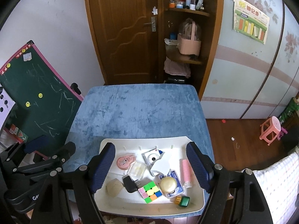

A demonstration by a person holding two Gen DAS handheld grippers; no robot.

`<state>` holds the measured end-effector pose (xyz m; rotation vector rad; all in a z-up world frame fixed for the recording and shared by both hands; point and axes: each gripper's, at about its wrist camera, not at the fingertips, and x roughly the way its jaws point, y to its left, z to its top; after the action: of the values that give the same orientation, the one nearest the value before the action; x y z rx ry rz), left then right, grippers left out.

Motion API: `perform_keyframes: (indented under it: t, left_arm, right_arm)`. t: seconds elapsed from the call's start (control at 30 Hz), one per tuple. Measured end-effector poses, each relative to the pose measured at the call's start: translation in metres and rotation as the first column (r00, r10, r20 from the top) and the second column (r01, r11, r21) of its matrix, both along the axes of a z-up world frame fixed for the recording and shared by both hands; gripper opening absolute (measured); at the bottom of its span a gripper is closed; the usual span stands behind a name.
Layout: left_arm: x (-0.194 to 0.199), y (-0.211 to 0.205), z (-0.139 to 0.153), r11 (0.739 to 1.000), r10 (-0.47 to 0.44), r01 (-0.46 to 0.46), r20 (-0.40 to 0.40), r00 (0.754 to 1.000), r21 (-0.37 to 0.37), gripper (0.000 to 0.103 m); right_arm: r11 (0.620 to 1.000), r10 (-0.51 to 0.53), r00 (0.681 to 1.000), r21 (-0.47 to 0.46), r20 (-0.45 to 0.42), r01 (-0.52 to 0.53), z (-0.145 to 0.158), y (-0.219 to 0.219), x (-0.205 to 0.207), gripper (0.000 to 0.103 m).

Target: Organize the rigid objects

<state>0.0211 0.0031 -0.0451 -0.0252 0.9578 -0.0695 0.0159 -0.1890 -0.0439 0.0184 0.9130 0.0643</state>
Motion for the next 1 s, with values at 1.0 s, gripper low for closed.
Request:
perform_keyframes:
  t: [1.0]
  left_arm:
    - [0.010, -0.002, -0.006, 1.000, -0.021, 0.021, -0.016, 1.000, -0.007, 0.079]
  right_arm:
    - [1.000, 0.015, 0.998, -0.016, -0.064, -0.016, -0.014, -0.005, 0.013, 0.079]
